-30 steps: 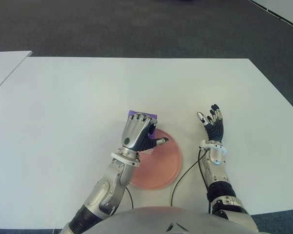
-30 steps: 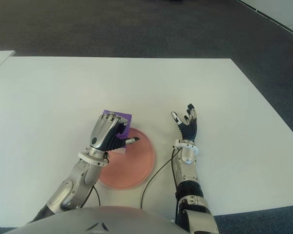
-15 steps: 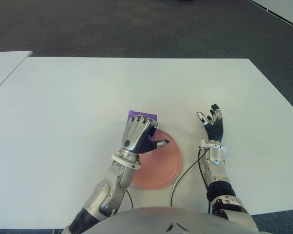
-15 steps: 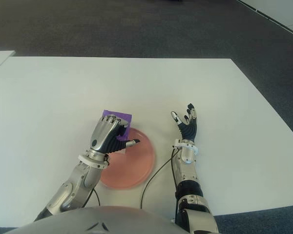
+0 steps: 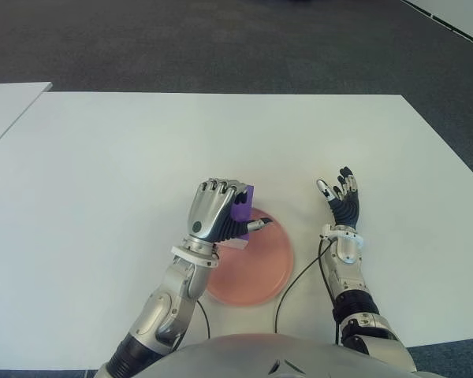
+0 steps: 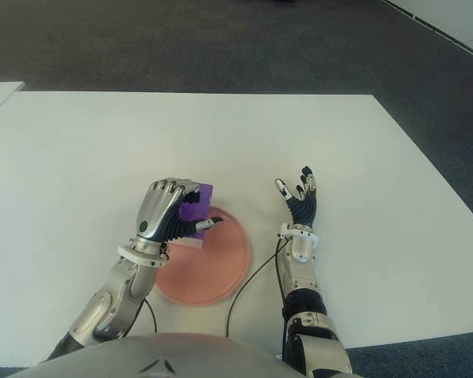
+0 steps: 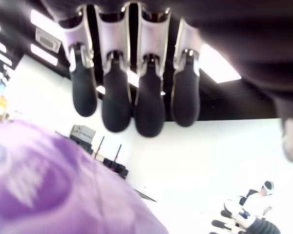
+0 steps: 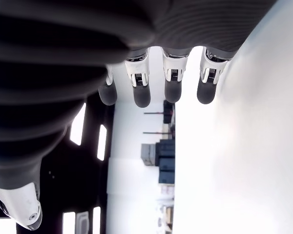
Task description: Put the tissue paper into the plate.
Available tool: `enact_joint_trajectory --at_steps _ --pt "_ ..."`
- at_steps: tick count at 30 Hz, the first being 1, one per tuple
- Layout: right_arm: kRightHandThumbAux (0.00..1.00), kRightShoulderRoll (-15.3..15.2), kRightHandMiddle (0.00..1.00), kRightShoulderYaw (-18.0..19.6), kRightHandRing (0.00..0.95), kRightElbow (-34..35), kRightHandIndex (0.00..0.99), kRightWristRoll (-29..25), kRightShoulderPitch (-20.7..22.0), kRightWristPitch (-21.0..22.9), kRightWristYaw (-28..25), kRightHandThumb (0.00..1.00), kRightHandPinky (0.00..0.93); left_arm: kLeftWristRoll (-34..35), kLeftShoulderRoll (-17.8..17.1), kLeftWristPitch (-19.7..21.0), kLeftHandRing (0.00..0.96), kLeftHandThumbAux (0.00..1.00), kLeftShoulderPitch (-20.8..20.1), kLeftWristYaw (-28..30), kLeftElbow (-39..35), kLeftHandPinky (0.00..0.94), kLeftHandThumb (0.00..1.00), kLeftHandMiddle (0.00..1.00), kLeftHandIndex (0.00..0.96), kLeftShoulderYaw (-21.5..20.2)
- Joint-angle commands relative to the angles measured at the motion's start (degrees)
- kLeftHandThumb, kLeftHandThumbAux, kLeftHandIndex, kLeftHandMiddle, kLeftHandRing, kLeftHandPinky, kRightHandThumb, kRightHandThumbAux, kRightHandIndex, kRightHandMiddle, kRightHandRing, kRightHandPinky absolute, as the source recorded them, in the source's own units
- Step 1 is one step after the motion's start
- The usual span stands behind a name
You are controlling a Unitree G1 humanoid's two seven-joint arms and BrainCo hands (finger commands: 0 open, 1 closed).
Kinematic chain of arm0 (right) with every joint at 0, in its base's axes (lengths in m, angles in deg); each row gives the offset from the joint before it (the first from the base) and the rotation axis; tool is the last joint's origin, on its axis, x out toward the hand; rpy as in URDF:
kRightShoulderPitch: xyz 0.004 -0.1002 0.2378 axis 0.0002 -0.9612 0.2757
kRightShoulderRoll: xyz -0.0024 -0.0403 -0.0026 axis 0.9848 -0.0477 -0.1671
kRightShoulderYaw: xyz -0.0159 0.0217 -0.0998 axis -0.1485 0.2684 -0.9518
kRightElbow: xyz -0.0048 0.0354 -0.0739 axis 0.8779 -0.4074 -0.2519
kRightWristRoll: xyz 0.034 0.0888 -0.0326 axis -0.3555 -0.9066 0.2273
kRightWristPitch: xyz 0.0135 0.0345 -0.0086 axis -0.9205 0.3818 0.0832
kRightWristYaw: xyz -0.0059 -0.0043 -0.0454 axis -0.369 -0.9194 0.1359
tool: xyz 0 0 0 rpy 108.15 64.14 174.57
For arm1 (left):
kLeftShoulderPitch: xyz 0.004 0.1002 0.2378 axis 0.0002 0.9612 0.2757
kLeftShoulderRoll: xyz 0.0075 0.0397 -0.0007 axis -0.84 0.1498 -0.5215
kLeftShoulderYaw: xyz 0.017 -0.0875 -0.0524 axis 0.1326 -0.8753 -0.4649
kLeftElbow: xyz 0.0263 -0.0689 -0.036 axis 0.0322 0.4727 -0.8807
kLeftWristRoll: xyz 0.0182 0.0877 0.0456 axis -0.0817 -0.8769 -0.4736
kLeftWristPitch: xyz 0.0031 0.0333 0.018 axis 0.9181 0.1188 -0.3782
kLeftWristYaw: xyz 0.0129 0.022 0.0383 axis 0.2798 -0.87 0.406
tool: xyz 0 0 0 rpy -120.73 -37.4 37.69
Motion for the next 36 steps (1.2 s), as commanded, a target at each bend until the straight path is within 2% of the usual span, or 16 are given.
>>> enact_joint_trajectory --at_steps 1,4,6,7,8,12,16,19,23,24,28,36 --pt "0.645 3.2 0.113 0.2 0.063 -14.8 0.023 -1.3 -2.4 7.4 -1.1 0.232 0.030 -1.9 -0.7 1.4 0.091 0.281 0.2 0.1 -1.9 0.081 0.139 0.137 0.180 -1.5" --pt "0.638 2.0 0.118 1.4 0.073 -19.7 0.025 -2.5 -0.4 7.3 -2.9 0.235 0.034 -0.7 -0.7 0.9 0.088 0.285 0.2 -1.1 -2.6 0.099 0.137 0.134 0.177 -2.8" --pt "0.635 1.8 0.119 1.5 0.074 -20.2 0.027 -2.7 -0.4 6.9 -3.4 0.232 0.031 0.1 -0.6 0.5 0.092 0.290 0.3 -1.9 -2.8 0.114 0.137 0.138 0.185 -3.4" --pt "0.634 1.7 0.119 1.3 0.074 -20.0 0.028 -2.6 -0.8 6.5 -4.0 0.230 0.029 2.2 -0.4 -0.4 0.097 0.294 0.0 -3.5 -2.5 0.123 0.138 0.143 0.195 -5.1" --pt "0.636 1.6 0.117 1.2 0.071 -20.0 0.030 -2.6 -0.9 6.2 -4.4 0.215 0.018 3.8 -0.2 -1.1 0.135 0.313 -0.3 -4.6 -2.2 0.169 0.151 0.172 0.229 -6.3" --pt "0.638 1.5 0.109 0.9 0.061 -19.8 0.032 -2.7 -1.7 4.6 -6.1 0.178 0.003 15.0 1.7 -6.5 0.219 0.382 -0.2 -7.5 1.4 0.255 0.217 0.241 0.303 -10.6" --pt "0.636 1.4 0.103 0.4 0.052 -18.3 0.024 -2.3 -2.8 4.3 -6.8 0.154 0.000 25.1 1.6 -14.1 0.259 0.451 -0.7 -9.2 10.6 0.297 0.289 0.276 0.336 -14.4" --pt "0.643 1.1 0.097 -0.3 0.045 -17.2 0.015 -1.8 -3.7 5.1 -7.2 0.147 0.000 33.7 2.7 -17.1 0.261 0.491 -0.5 -5.8 14.7 0.289 0.313 0.275 0.332 -16.7" --pt "0.657 0.8 0.090 -0.7 0.038 -16.2 0.003 -1.6 -4.6 5.6 -7.7 0.139 0.000 40.0 4.2 -17.2 0.256 0.527 0.2 -2.5 15.2 0.269 0.317 0.267 0.314 -17.9" --pt "0.666 0.7 0.087 -0.8 0.038 -15.9 0.002 -1.6 -5.0 5.7 -8.0 0.131 0.000 42.0 4.7 -16.8 0.247 0.533 0.7 -1.3 14.8 0.261 0.293 0.253 0.265 -18.2" --pt "0.682 0.7 0.081 -1.1 0.037 -14.3 0.000 -1.8 -6.6 5.3 -9.1 0.119 0.000 47.5 6.3 -15.5 0.232 0.542 2.2 1.7 14.1 0.251 0.234 0.225 0.191 -18.9" --pt "0.650 3.0 0.105 -2.8 0.058 -4.9 0.017 -0.7 -11.9 4.9 -7.2 0.152 0.008 55.5 8.5 -14.6 0.224 0.572 2.6 5.5 16.9 0.253 0.151 0.197 0.124 -21.0"
